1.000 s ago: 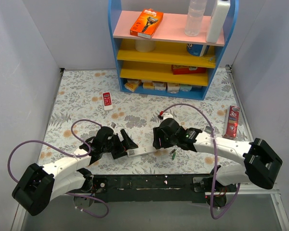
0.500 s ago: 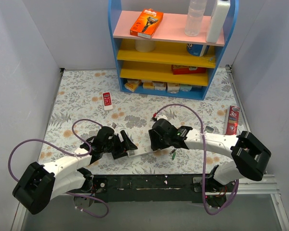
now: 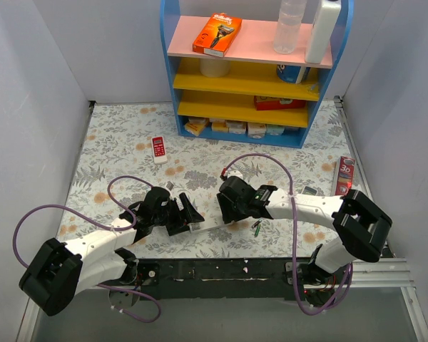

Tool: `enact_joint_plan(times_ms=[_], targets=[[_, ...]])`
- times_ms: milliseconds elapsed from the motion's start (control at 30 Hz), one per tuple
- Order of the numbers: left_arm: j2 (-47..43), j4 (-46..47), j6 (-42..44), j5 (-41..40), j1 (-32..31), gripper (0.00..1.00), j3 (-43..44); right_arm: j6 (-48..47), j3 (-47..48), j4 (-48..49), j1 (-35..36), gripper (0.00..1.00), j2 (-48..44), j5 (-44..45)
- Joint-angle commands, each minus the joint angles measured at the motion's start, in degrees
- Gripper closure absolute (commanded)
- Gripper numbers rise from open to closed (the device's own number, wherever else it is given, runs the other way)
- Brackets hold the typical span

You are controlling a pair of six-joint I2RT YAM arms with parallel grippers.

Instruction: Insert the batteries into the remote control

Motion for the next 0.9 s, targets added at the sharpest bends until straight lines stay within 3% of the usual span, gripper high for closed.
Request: enact_joint_plan(times_ms=[0,867], targets=[[1.1,-2.8,1.2,-0.6,-0.5,0.24,0.0,-0.3,2.5,-0.9,0.6,0.39,1.3,2.1],[2.0,-0.1,0.4,1.1,-0.9,0.24,-0.6,-1.1,4.6,-7.3,2.8,0.45,7.6,0.5]])
